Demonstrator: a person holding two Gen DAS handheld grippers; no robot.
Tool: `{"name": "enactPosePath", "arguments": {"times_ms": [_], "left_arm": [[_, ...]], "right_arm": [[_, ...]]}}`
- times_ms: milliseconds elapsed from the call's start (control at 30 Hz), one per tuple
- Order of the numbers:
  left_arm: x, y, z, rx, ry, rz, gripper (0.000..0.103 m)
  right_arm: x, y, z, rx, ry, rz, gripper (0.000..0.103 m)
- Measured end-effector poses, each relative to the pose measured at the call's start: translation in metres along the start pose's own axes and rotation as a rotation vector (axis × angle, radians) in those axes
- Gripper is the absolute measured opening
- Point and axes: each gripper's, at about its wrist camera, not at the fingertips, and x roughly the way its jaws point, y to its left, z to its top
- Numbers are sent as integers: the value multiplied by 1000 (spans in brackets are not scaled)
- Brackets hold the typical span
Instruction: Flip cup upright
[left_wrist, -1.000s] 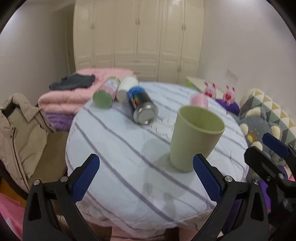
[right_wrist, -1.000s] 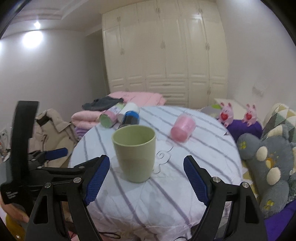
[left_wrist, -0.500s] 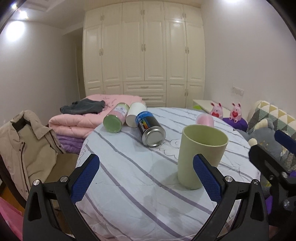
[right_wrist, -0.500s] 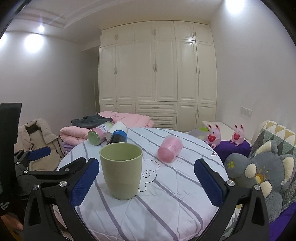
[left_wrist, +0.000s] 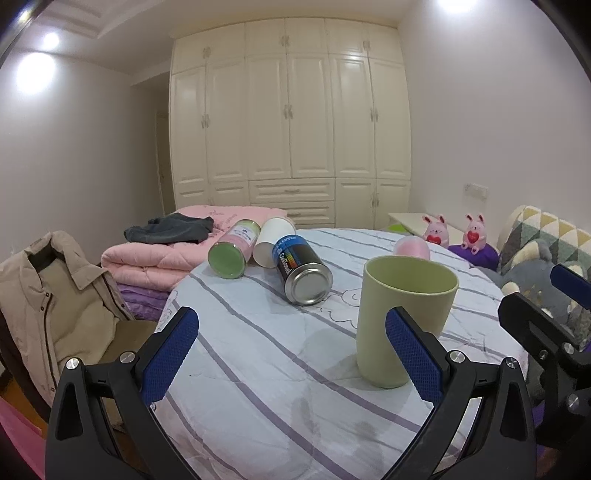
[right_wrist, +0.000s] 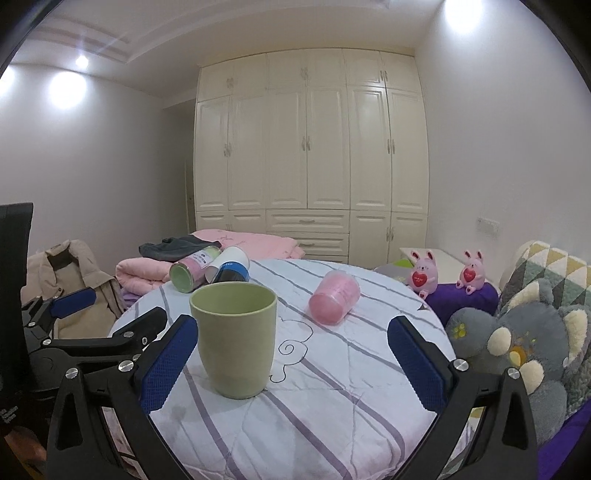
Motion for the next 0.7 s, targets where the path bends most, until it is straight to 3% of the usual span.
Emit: {"name": "enactPosePath", "arguments": {"times_ms": [700], "left_arm": [[-1,1,-1,-8,-4,18,102]], "right_arm": [[5,-9,-4,56,60,31,103]]}}
